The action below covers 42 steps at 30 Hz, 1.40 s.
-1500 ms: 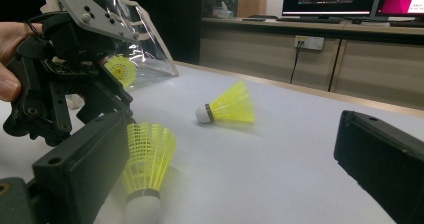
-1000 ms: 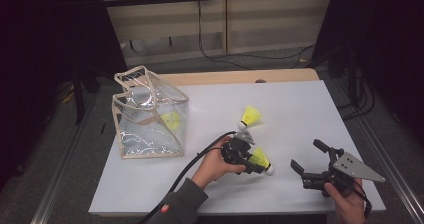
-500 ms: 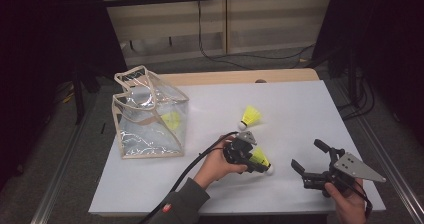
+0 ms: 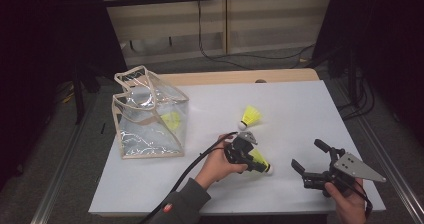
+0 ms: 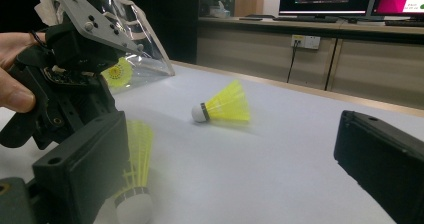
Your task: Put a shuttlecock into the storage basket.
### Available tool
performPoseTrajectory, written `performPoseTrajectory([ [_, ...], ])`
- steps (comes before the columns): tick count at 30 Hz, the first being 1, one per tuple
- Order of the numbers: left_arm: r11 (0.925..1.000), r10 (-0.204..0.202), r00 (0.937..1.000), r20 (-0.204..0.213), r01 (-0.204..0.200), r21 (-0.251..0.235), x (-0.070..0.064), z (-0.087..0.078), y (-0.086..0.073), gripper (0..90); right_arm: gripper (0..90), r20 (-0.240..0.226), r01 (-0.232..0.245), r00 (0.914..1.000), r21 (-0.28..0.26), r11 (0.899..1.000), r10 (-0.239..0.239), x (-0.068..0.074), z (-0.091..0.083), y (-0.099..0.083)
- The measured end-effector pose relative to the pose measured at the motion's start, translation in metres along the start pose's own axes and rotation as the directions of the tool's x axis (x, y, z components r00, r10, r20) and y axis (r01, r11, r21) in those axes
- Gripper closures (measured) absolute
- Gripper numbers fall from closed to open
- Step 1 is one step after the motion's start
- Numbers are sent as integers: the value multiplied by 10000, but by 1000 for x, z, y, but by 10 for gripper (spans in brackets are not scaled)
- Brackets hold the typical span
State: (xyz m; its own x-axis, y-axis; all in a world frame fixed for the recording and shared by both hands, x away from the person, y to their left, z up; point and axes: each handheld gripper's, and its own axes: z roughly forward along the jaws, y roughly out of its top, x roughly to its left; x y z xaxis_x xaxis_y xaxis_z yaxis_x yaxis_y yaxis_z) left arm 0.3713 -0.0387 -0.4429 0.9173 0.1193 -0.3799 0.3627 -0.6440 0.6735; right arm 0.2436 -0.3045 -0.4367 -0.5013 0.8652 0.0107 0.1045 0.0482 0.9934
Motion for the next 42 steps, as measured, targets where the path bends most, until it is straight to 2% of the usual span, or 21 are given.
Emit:
performPoseTrajectory([
  [6,9997,-225,9997,70,225,39,0,-4,1,817,9,-15,-15,10000,-13,10000,15,0,0,0],
  [12,9993,-305,9994,-138,308,199,0,-7,1,819,9,-21,43,10000,-10,10000,-43,1,1,1],
  [21,9980,-563,9982,-188,568,275,0,-13,2,819,9,-45,30,10000,-1,10000,-30,1,1,1],
  [27,9977,-569,9980,-288,579,351,-1,-18,2,819,9,-83,12,10000,5,10000,-12,1,2,0],
  [30,9978,-589,9976,-356,599,274,-1,-24,3,819,9,-75,9,10000,-39,10000,-9,1,3,1],
  [35,9967,-806,9955,-501,800,-145,-2,-37,6,819,9,-71,16,10000,-16,10000,-17,0,2,1],
  [42,9956,-926,9936,-651,916,-183,-2,-47,6,819,9,-146,16,9999,-18,10000,-16,2,5,1],
])
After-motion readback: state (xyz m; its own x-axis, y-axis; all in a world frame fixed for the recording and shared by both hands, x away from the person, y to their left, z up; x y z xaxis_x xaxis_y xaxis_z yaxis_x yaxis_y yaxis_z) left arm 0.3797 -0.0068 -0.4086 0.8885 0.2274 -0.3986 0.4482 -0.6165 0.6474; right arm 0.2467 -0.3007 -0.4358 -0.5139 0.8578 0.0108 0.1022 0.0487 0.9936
